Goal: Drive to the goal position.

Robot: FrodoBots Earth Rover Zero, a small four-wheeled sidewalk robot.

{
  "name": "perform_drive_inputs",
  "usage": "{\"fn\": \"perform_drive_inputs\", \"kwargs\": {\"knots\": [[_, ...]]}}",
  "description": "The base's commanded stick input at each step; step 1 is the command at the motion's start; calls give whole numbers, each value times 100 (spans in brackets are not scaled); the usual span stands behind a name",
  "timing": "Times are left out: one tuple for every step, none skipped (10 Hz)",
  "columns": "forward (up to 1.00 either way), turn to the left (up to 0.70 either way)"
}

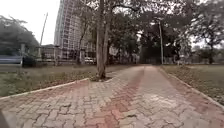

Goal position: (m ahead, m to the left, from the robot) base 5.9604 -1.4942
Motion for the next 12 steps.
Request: {"fn": "perform_drive_inputs", "kwargs": {"knots": [[70,-3],[70,0],[70,0],[70,0],[70,0],[70,0],[70,0],[70,0],[70,0],[70,0],[70,0],[70,0]]}}
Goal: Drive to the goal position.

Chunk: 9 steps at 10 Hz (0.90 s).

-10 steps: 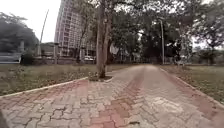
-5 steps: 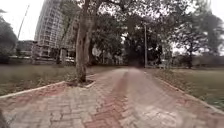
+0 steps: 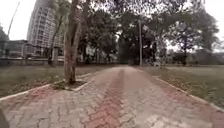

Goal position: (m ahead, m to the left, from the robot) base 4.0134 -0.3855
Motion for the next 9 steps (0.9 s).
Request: {"fn": "perform_drive_inputs", "kwargs": {"knots": [[70,0],[70,0],[70,0],[70,0],[70,-5],[70,-21],[70,-27],[70,-12],[70,0]]}}
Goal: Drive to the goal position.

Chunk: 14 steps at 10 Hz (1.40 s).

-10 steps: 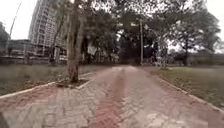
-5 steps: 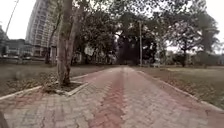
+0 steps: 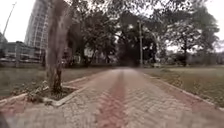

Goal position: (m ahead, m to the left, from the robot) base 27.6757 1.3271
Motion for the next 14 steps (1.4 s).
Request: {"fn": "perform_drive_inputs", "kwargs": {"knots": [[70,0],[70,0],[70,0],[70,0],[70,0],[70,0],[70,0],[70,0],[70,0],[70,0],[70,0],[70,0],[70,0],[70,0]]}}
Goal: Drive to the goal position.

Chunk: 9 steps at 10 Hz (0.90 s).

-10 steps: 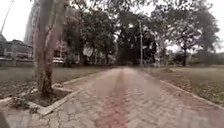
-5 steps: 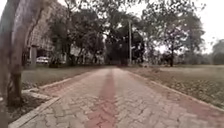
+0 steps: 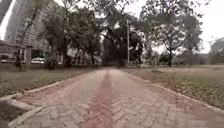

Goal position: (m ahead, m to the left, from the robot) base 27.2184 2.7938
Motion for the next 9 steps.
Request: {"fn": "perform_drive_inputs", "kwargs": {"knots": [[70,0],[70,0],[70,0],[70,0],[70,0],[70,0],[70,0],[70,0],[70,0]]}}
